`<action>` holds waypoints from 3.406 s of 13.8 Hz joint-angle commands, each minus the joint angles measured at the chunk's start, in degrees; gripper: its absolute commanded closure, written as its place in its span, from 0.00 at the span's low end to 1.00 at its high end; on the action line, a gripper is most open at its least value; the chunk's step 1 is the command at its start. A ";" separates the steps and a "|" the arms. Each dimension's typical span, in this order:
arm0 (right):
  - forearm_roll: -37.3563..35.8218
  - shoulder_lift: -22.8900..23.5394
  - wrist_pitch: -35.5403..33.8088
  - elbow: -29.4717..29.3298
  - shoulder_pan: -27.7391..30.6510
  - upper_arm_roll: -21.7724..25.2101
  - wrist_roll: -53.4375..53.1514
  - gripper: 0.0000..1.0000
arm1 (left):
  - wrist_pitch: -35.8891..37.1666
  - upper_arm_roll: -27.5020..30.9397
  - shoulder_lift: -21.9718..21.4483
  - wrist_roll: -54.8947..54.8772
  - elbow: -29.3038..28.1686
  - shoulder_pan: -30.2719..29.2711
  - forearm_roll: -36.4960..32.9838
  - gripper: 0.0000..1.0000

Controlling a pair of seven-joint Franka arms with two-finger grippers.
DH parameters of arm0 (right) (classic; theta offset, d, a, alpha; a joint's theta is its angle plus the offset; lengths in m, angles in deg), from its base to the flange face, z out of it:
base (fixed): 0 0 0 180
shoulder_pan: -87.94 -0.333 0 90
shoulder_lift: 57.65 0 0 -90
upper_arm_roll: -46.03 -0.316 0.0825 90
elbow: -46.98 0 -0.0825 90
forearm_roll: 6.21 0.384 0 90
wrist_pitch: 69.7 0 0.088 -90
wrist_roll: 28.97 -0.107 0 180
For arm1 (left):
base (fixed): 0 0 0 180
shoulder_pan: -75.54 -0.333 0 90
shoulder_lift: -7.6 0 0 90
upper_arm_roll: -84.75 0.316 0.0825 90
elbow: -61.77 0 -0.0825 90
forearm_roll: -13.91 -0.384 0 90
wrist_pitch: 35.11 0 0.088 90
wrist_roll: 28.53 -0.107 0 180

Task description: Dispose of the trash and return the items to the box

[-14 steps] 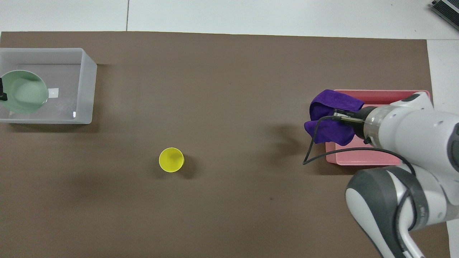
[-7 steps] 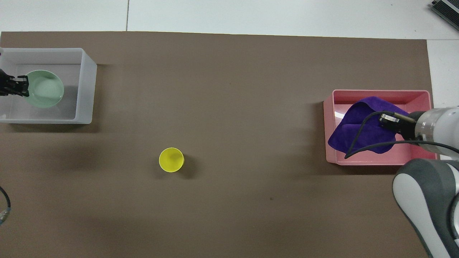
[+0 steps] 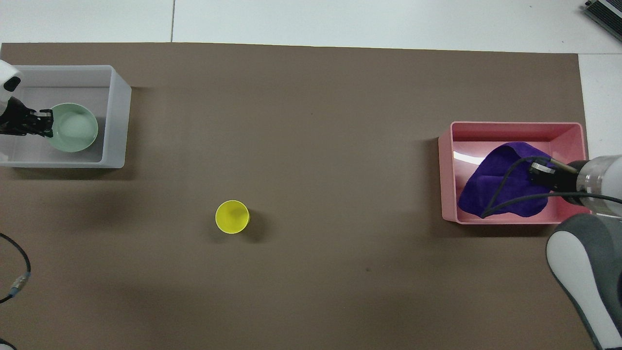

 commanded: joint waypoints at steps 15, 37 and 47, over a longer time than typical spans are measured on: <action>-0.48 9.92 -34.00 -37.30 -0.11 -1.38 7.18 0.00 | 8.15 -4.93 -34.70 9.04 -38.31 26.01 13.62 0.07; 0.92 6.84 -34.96 -31.41 -5.92 -1.38 12.63 0.00 | 10.68 -4.14 -22.66 15.20 -12.94 8.13 5.01 1.00; 0.92 6.84 -34.96 -31.41 -5.39 -1.30 12.54 0.00 | 3.38 -4.06 -4.81 13.18 -4.31 -1.30 3.42 1.00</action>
